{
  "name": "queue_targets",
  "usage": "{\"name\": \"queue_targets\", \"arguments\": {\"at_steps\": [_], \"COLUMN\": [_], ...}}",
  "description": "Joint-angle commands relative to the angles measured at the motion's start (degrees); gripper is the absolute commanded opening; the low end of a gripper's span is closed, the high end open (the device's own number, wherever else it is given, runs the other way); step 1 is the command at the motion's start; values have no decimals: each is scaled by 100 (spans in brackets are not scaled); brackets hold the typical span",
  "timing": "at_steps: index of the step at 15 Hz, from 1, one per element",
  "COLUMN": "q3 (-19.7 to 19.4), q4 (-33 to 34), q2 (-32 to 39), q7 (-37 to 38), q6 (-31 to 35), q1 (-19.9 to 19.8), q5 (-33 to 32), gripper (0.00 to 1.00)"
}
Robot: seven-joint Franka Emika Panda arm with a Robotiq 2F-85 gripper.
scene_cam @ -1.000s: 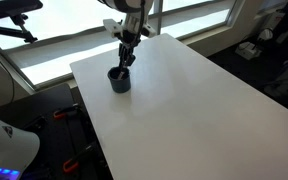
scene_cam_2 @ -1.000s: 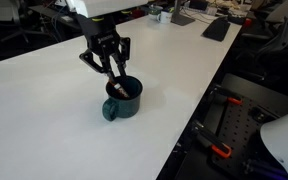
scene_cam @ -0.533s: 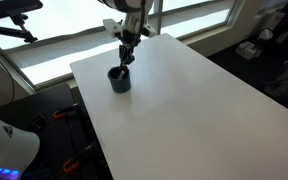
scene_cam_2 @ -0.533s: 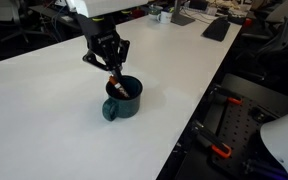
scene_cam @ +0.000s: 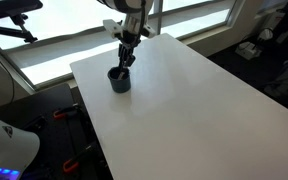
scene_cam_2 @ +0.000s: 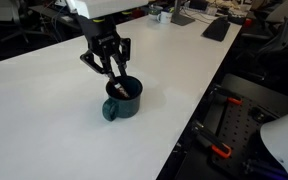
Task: Remove the marker from the cup
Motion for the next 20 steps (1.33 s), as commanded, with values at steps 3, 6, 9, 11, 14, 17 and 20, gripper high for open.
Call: {"name": "queue_targets", "arguments": {"at_steps": [3, 6, 9, 11, 14, 17, 20], "q3": [-82, -58, -47, -44, -28, -28, -23], "q4": [-10, -12, -3, 9, -12, -28, -78], "q2": [-4, 7, 17, 18, 26, 39, 41], "q7": [29, -71, -133, -95, -94, -106, -123], "q6": [49, 101, 88, 4, 73, 148, 447], "q1": [80, 54, 42, 38, 24, 25, 25], "q5": [68, 120, 152, 203, 365, 504, 578], "gripper": [81, 100, 100, 100, 100, 100, 100]}}
